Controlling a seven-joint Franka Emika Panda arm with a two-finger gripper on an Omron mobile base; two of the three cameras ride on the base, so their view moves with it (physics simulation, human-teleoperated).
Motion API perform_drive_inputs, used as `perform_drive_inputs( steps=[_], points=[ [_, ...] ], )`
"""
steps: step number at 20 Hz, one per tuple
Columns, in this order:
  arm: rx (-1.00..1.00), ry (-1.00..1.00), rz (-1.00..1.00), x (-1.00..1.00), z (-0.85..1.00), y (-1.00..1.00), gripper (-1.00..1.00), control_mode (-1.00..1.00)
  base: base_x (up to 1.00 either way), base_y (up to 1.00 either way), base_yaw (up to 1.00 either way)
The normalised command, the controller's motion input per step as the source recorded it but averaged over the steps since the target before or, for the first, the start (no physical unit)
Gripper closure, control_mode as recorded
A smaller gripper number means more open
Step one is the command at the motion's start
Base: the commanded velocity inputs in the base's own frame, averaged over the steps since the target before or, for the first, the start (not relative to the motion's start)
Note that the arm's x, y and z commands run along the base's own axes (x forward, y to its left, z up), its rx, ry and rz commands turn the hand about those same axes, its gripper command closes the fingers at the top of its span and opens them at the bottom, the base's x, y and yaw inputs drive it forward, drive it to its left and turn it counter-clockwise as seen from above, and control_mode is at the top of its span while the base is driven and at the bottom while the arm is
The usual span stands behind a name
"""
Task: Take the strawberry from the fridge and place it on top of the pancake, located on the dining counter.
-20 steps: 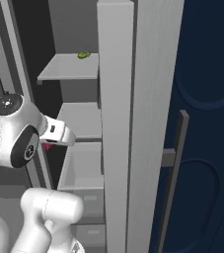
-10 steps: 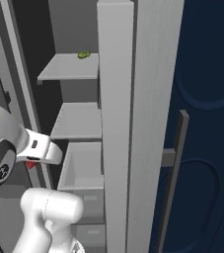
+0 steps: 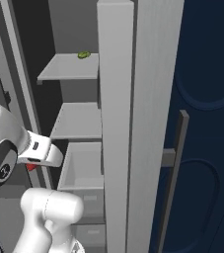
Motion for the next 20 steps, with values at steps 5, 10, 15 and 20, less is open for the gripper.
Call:
perform_drive_inputs(
  steps=[5,10,15,20],
  points=[
    [0.00,0.00,0.00,0.00,0.00,0.00,1.00,-1.00,0.00,0.00,0.00],
    [0.00,0.00,0.01,-0.04,0.00,0.00,1.00,1.00,-0.51,0.05,0.01],
    [0.00,0.00,0.00,0.00,0.00,0.00,1.00,1.00,-1.00,0.09,-0.14],
    [0.00,0.00,0.00,0.00,0.00,0.00,1.00,1.00,-0.93,-0.03,-0.54]
  ],
)
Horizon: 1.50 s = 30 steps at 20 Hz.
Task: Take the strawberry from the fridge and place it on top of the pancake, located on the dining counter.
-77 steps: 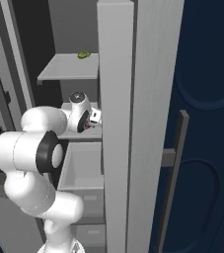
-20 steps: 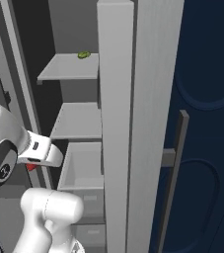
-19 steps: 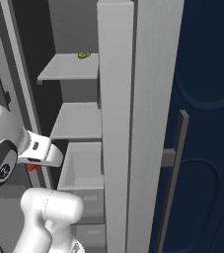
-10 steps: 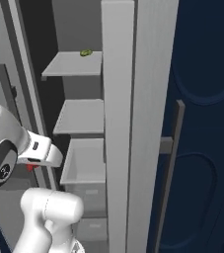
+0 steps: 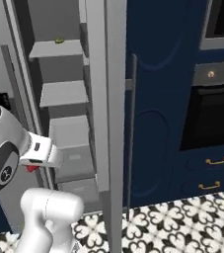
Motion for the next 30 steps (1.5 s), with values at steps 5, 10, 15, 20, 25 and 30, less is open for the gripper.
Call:
perform_drive_inputs(
  steps=[5,10,15,20,25,30],
  points=[
    [0.00,0.00,0.00,0.00,0.00,0.00,1.00,1.00,-0.42,-0.34,-0.72],
    [0.00,0.00,0.00,0.00,0.00,0.00,1.00,1.00,-0.31,-0.53,-0.70],
    [0.00,0.00,0.00,0.00,0.00,0.00,1.00,1.00,0.00,-0.80,-0.74],
    [0.00,0.00,0.00,0.00,0.00,0.00,1.00,1.00,0.25,-0.77,-0.70],
    [0.00,0.00,0.00,0.00,0.00,0.00,1.00,1.00,0.91,-0.73,-0.37],
    [0.00,0.00,0.00,0.00,0.00,0.00,1.00,1.00,1.00,-0.31,-0.10]
  ],
)
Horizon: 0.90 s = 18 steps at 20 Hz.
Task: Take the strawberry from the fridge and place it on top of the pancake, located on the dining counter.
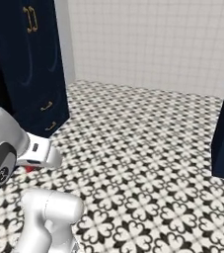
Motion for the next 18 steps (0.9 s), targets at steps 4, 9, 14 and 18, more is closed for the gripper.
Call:
perform_drive_inputs(
  steps=[4,9,14,18],
  points=[
    [0.00,0.00,0.00,0.00,0.00,0.00,1.00,1.00,1.00,-0.33,-0.09],
    [0.00,0.00,0.00,0.00,0.00,0.00,1.00,1.00,1.00,-0.33,-0.11],
    [0.00,0.00,0.00,0.00,0.00,0.00,1.00,1.00,1.00,-0.21,-0.13],
    [0.00,0.00,0.00,0.00,0.00,0.00,1.00,1.00,1.00,-0.11,-0.12]
  ],
)
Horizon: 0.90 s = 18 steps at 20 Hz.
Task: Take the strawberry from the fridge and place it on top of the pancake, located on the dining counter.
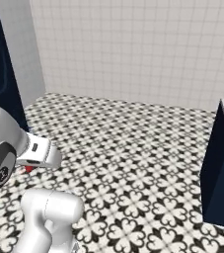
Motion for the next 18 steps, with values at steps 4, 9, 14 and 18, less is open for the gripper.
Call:
perform_drive_inputs(
  steps=[4,9,14,18],
  points=[
    [0.00,0.00,0.00,0.00,0.00,0.00,1.00,1.00,1.00,-0.06,-0.12],
    [0.00,0.00,0.00,0.00,0.00,0.00,1.00,1.00,1.00,-0.02,-0.14],
    [0.00,0.00,0.00,0.00,0.00,0.00,1.00,1.00,1.00,0.07,-0.23],
    [0.00,0.00,0.00,0.00,0.00,0.00,1.00,1.00,1.00,0.18,-0.30]
  ],
)
